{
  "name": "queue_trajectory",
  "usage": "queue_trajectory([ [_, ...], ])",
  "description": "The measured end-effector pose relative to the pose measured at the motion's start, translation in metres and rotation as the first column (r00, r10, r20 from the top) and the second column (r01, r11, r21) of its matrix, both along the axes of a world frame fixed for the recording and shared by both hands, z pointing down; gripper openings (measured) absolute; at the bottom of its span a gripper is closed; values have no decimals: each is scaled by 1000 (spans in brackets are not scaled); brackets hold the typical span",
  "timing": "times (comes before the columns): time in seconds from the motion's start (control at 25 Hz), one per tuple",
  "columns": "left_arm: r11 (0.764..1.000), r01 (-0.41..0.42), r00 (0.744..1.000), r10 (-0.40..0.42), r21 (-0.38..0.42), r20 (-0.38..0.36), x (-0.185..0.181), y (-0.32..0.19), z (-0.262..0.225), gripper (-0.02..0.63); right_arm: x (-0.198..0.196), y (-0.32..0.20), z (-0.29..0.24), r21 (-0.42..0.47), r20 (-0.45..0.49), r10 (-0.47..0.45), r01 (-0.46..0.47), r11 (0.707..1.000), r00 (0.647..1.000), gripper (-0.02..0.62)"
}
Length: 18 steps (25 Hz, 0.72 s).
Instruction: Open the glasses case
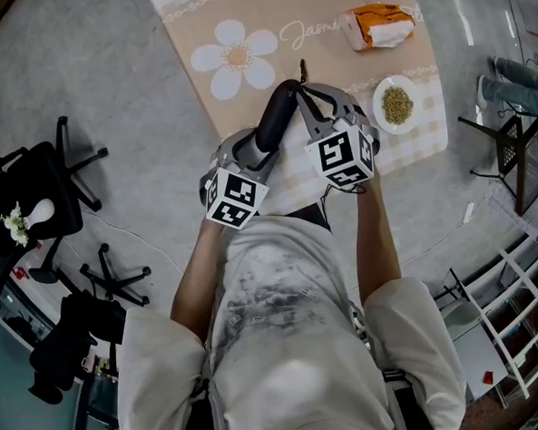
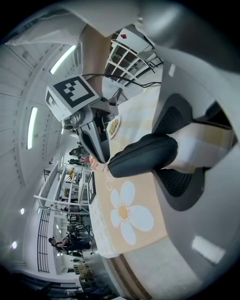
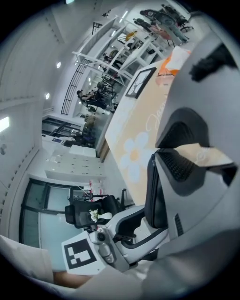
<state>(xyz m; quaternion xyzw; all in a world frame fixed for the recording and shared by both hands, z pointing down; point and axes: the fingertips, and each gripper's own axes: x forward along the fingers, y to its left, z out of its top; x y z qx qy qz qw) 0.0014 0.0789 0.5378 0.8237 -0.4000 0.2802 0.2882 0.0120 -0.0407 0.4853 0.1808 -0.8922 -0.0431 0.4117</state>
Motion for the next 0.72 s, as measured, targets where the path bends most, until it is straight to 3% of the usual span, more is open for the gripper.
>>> queue_trajectory([
  [0.12, 1000, 0, 1000, 0, -1, -2, 0, 0, 0, 242, -5, 3, -7, -34, 66, 0, 2, 999, 998, 39],
  [0.32, 1000, 0, 1000, 0, -4, -8, 0, 0, 0, 244, -15, 9, -12, -84, 142, -21, 33, 996, 990, 97],
  [0.72, 1000, 4, 1000, -4, -8, -18, -1, 0, 1, 242, -18, 8, -4, -125, 152, -22, 42, 991, 988, 114],
])
